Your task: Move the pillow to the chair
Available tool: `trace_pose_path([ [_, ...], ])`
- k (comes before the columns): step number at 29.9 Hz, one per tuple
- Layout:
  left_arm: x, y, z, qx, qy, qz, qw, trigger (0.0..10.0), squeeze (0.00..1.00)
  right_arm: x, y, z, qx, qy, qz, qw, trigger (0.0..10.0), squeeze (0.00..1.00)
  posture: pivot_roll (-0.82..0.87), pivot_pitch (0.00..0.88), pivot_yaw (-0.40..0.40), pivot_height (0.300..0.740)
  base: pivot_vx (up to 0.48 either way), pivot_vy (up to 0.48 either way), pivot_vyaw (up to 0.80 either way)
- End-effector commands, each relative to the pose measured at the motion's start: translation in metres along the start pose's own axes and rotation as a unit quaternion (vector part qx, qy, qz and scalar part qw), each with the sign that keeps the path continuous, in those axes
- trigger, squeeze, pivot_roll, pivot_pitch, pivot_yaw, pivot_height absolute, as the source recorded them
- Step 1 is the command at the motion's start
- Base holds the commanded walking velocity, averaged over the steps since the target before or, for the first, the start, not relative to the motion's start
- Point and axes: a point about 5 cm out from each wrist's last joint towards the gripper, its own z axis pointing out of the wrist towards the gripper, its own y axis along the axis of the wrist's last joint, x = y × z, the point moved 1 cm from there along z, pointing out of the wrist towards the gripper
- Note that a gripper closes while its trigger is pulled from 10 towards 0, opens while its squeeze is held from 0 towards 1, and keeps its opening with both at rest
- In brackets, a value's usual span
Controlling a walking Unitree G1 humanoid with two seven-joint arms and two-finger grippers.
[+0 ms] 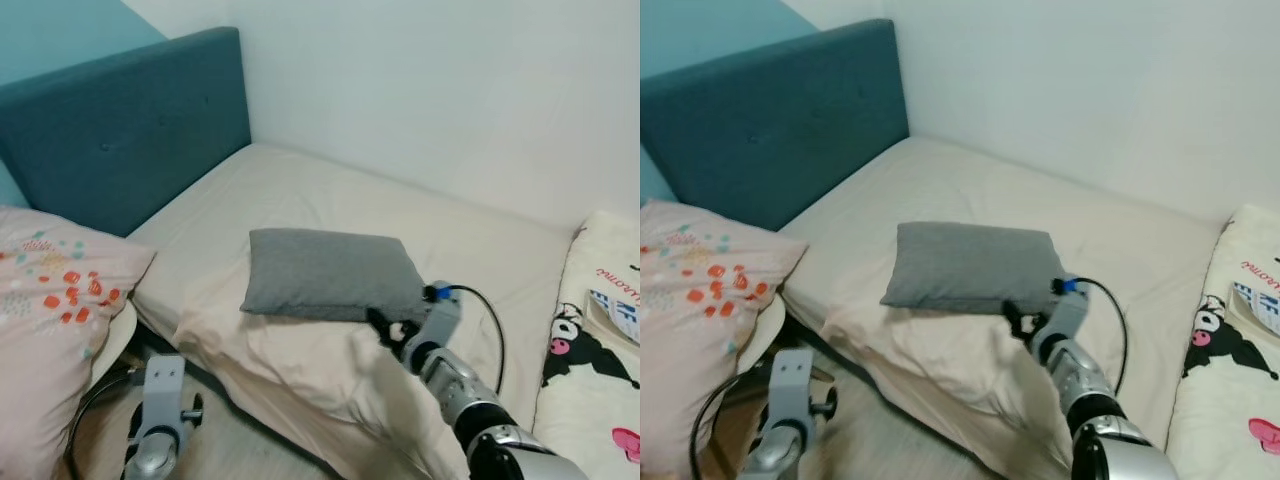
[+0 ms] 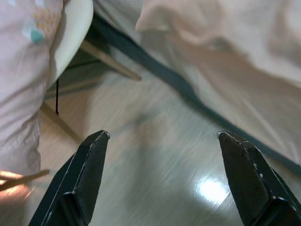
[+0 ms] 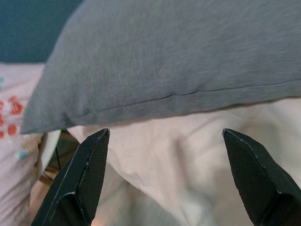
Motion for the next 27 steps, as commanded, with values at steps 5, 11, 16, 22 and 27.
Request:
trace_pose_path([
  [5, 0.012, -0.032, -0.011, 0.055, 0.010, 0.034, 0.998, 10.0, 0.00, -0.016, -0.024, -0.010, 0.043, -0.041, 0.021, 0.998, 10.0, 0.00, -0.13, 0.000, 0.007, 0.740, 0.165, 0.000, 0.00],
  [11, 0.013, -0.039, -0.014, 0.068, 0.014, 0.035, 0.997, 10.0, 0.00, -0.023, -0.031, -0.014, 0.054, -0.053, 0.031, 0.997, 10.0, 0.00, -0.13, 0.000, 0.010, 0.740, 0.000, 0.000, 0.00],
  [16, 0.012, -0.044, -0.016, 0.075, 0.009, 0.039, 0.996, 10.0, 0.00, -0.024, -0.036, -0.016, 0.065, -0.051, 0.031, 0.996, 10.0, 0.00, -0.13, 0.000, 0.010, 0.740, 0.000, 0.000, 0.00],
  [22, 0.009, -0.042, -0.016, 0.068, 0.006, 0.041, 0.997, 10.0, 0.00, -0.030, -0.030, -0.017, 0.045, -0.076, 0.077, 0.993, 10.0, 0.00, -0.13, 0.000, 0.010, 0.725, 0.000, 0.000, 0.00],
  [27, 0.006, -0.028, -0.011, 0.035, -0.005, 0.054, 0.998, 10.0, 0.00, -0.039, -0.018, -0.019, 0.003, -0.101, 0.152, 0.983, 10.0, 0.00, -0.13, 0.000, 0.015, 0.705, 0.000, 0.000, 0.00],
])
